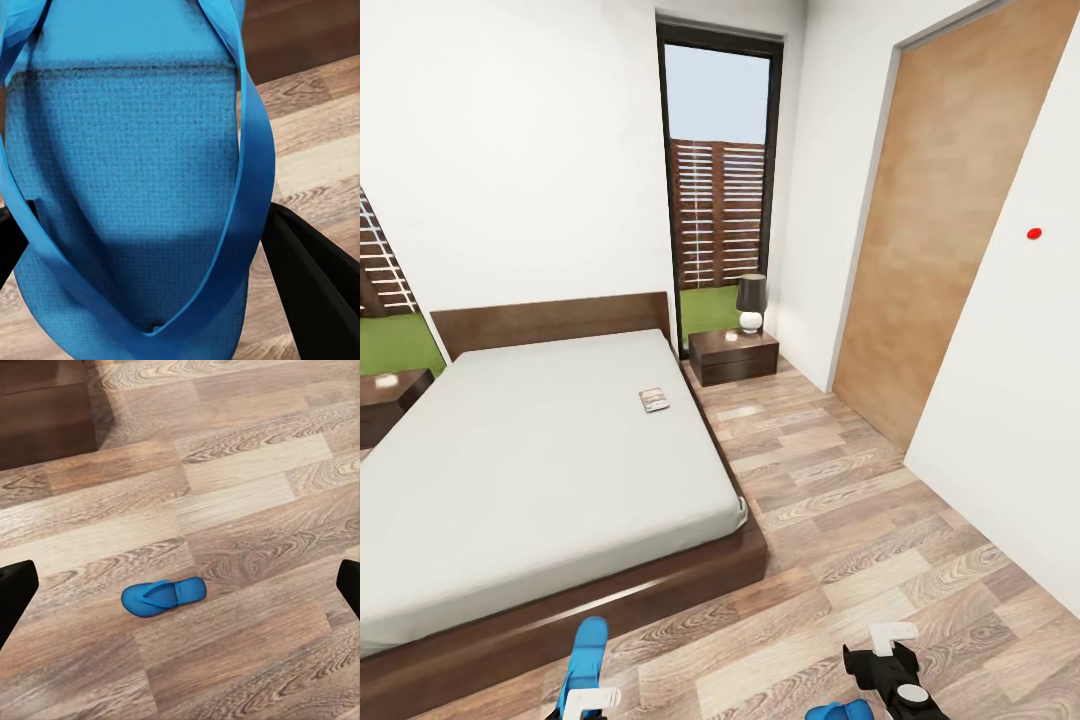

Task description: In the bedroom, move the book from the bed onto either nightstand, and place the two sandals side by side next to the bed.

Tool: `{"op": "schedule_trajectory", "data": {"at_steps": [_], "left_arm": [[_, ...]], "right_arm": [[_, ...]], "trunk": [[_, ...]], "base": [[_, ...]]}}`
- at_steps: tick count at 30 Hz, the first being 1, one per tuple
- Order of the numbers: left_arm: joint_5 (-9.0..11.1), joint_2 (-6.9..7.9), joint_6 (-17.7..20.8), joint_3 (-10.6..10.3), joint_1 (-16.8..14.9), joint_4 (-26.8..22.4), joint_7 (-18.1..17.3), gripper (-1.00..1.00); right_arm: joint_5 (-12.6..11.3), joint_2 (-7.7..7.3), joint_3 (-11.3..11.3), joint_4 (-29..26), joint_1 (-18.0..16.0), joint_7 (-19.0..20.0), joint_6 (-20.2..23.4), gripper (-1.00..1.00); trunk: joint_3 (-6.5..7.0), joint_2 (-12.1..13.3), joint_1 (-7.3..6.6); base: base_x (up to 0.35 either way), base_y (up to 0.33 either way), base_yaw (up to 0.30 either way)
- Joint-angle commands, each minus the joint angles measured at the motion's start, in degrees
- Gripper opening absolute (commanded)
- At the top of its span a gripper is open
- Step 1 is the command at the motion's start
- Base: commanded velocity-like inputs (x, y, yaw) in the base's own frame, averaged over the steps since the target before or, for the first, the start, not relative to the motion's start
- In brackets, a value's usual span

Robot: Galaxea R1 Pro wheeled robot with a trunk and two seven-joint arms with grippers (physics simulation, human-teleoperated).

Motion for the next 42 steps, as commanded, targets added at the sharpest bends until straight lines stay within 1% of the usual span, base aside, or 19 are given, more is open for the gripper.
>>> {"op": "schedule_trajectory", "data": {"at_steps": [1,11,16,27,34,42], "left_arm": [[0.6,0.0,-0.2,-0.5,-0.1,0.1,0.2,-1.0],[0.5,0.0,-0.2,-0.6,-0.1,0.0,0.2,-1.0],[0.5,0.0,-0.2,-0.6,-0.1,0.1,0.2,-1.0],[0.5,0.0,-0.2,-0.8,-0.1,0.1,0.2,-1.0],[0.5,0.0,-0.2,-0.8,-0.1,0.1,0.2,-1.0],[0.5,0.0,-0.3,-0.9,-0.1,0.1,0.2,-1.0]], "right_arm": [[0.1,-0.04,0.4,0.0,-0.1,-0.4,-0.1,1.0],[0.1,-0.06,0.4,0.0,-0.1,-0.4,-0.1,1.0],[0.0,-0.03,0.4,0.0,-0.1,-0.4,-0.1,1.0],[0.0,-0.03,0.4,0.0,-0.1,-0.4,-0.1,1.0],[0.1,0.02,0.4,0.0,-0.1,-0.4,-0.1,1.0],[0.1,-0.02,0.4,0.1,-0.1,-0.4,-0.1,1.0]], "trunk": [[-0.12,-0.1,0.03],[-0.12,-0.1,0.03],[-0.12,-0.1,0.03],[-0.16,-0.1,0.03],[-0.2,-0.1,0.03],[-0.21,-0.1,0.03]], "base": [[0.0,0.0,0.0],[0.002,0.0,-0.003],[0.097,0.068,-0.125],[0.185,0.126,-0.231],[0.251,0.171,-0.055],[0.284,0.079,-0.025]]}}
